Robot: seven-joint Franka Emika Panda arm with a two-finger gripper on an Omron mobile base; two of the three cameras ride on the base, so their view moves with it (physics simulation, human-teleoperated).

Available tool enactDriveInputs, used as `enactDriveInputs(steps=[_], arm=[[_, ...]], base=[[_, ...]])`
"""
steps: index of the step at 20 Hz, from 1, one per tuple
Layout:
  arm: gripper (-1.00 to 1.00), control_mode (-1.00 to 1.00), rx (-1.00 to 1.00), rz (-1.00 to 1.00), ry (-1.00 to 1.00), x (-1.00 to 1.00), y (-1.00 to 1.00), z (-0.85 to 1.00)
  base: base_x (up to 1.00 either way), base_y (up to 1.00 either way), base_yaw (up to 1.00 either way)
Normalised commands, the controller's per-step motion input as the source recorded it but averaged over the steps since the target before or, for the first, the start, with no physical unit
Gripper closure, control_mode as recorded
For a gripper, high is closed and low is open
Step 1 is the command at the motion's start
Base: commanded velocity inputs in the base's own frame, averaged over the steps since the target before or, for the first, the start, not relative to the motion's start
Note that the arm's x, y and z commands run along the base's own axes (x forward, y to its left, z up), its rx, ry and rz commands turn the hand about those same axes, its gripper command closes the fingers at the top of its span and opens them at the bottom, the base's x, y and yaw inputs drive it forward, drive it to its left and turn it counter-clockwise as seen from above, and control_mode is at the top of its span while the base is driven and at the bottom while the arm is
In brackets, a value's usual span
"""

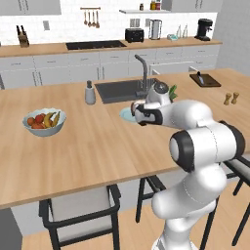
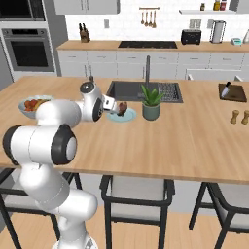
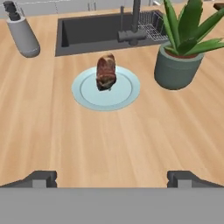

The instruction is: Pick up the knife from the drawer and place it on the cutting board. Then place the meat from the plate to the cutting board.

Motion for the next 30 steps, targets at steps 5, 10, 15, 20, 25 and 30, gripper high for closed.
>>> enactDriveInputs(steps=[5,10,15,20,25,30], arm=[[-1.0,-1.0,0.0,0.0,0.0,0.02,0.0,-0.35],[-1.0,-1.0,0.0,0.0,0.0,0.18,0.0,-0.21],[-1.0,-1.0,0.0,0.0,-0.01,0.33,0.0,-0.02],[-1.0,-1.0,0.0,0.0,-0.02,0.42,0.0,0.0],[-1.0,-1.0,0.0,0.0,-0.04,0.47,0.0,0.0],[-1.0,-1.0,0.0,0.0,-0.15,0.41,0.0,0.0]], base=[[0.0,0.0,0.0],[0.0,0.0,0.0],[0.0,0.0,0.0],[0.0,0.0,0.0],[0.0,0.0,0.0],[0.0,0.0,0.0]])
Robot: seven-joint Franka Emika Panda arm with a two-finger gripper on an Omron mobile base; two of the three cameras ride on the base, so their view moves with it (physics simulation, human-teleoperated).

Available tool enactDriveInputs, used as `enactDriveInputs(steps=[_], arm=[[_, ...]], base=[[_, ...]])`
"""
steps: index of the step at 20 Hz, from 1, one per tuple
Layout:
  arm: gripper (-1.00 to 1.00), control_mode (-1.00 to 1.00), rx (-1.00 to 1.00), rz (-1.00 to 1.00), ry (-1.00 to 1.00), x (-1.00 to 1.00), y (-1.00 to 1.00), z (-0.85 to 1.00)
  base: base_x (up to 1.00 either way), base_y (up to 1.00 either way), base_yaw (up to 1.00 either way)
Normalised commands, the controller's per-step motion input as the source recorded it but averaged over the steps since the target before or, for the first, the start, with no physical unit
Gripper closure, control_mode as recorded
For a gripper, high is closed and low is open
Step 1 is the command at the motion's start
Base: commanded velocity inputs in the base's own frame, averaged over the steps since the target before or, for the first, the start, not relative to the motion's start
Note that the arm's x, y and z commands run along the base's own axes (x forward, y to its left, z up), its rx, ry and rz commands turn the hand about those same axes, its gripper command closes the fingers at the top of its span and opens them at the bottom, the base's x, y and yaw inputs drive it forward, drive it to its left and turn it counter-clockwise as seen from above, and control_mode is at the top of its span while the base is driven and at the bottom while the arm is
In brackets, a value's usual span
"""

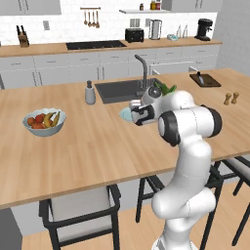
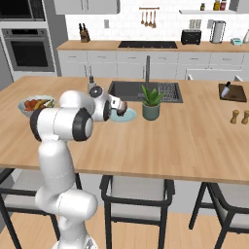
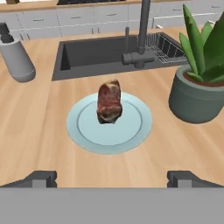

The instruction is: Pick up the knife from the drawer and place it on the cutting board. Then place the meat from the plate to the cutting board.

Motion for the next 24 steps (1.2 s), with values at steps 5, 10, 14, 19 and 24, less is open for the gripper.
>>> enactDriveInputs(steps=[5,10,14,19,24], arm=[[-1.0,-1.0,0.0,0.0,-0.14,0.39,0.0,-0.07],[-1.0,-1.0,0.0,0.0,-0.07,0.34,0.0,-0.09],[-1.0,-1.0,0.0,0.0,-0.06,0.25,0.0,-0.04],[-1.0,-1.0,0.0,0.0,-0.02,0.35,0.0,-0.06],[-1.0,-1.0,0.0,0.0,0.0,0.24,0.0,-0.19]], base=[[0.0,0.0,0.0],[0.0,0.0,0.0],[0.0,0.0,0.0],[0.0,0.0,0.0],[0.0,0.0,0.0]])
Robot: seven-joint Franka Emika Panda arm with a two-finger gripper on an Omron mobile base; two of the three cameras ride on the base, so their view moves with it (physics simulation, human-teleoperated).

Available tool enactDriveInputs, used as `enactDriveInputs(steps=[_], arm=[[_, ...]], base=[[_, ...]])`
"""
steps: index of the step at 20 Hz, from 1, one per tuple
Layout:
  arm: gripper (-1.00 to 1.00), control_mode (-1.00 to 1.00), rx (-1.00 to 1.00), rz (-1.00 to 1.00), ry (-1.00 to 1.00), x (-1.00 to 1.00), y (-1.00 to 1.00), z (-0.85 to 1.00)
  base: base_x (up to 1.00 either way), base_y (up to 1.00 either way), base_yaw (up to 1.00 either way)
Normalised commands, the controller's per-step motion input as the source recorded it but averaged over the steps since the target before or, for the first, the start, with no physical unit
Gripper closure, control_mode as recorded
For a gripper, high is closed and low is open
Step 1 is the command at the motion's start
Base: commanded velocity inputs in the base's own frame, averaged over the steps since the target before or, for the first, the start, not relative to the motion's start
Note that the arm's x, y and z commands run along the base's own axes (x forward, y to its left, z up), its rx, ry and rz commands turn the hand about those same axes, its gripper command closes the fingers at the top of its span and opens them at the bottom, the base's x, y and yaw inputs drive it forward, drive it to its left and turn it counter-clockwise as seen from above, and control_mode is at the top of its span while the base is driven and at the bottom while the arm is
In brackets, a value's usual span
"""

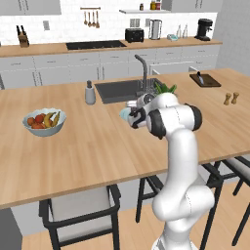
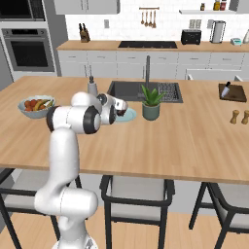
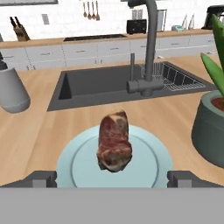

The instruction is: Pick up the knife from the drawer and place it on the cutting board. Then place the meat from the plate to the cutting board.

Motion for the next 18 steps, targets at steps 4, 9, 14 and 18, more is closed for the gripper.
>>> enactDriveInputs(steps=[4,9,14,18], arm=[[-1.0,-1.0,0.0,0.0,0.0,0.14,-0.02,-0.25],[-1.0,-1.0,0.0,0.0,0.0,0.12,-0.03,-0.18],[-1.0,-1.0,0.0,0.0,-0.01,0.21,-0.01,-0.09],[-1.0,-1.0,0.01,0.0,0.0,0.14,-0.15,-0.11]], base=[[0.0,0.0,0.0],[0.0,0.0,0.0],[0.0,0.0,0.0],[0.0,0.0,0.0]])
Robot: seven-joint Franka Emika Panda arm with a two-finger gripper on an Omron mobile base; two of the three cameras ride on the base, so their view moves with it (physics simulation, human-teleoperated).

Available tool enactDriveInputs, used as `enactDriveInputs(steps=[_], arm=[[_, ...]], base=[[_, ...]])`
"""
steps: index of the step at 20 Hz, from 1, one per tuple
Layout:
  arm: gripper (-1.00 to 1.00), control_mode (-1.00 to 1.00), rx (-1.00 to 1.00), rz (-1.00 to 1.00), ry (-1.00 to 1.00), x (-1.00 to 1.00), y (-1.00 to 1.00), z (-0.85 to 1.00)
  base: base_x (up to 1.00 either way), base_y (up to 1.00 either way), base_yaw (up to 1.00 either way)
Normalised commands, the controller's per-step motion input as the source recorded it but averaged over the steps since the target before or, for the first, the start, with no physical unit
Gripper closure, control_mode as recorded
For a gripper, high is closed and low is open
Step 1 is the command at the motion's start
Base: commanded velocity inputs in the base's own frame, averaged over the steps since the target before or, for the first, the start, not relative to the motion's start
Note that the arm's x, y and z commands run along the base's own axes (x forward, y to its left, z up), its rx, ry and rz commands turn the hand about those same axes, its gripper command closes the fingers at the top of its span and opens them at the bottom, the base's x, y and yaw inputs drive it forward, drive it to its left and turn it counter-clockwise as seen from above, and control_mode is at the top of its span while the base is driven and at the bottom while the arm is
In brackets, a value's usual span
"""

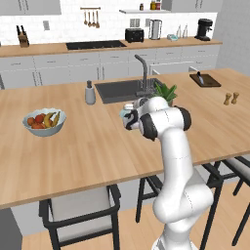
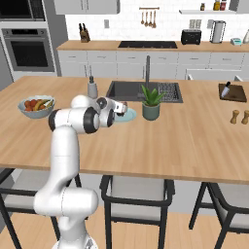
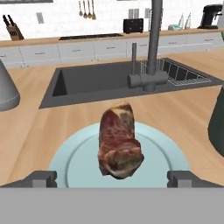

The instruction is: Pick up the knife from the drawer and place it on the cutting board. Then place the meat from the plate to the cutting board.

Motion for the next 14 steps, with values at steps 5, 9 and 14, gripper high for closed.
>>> enactDriveInputs(steps=[5,9,14], arm=[[-1.0,-1.0,0.0,0.0,0.0,0.17,-0.15,-0.21],[-1.0,-1.0,0.0,0.0,0.0,0.2,-0.11,-0.17],[-1.0,-1.0,0.0,0.0,0.0,0.16,-0.09,-0.15]], base=[[0.0,0.0,0.0],[0.0,0.0,0.0],[0.0,0.0,0.0]])
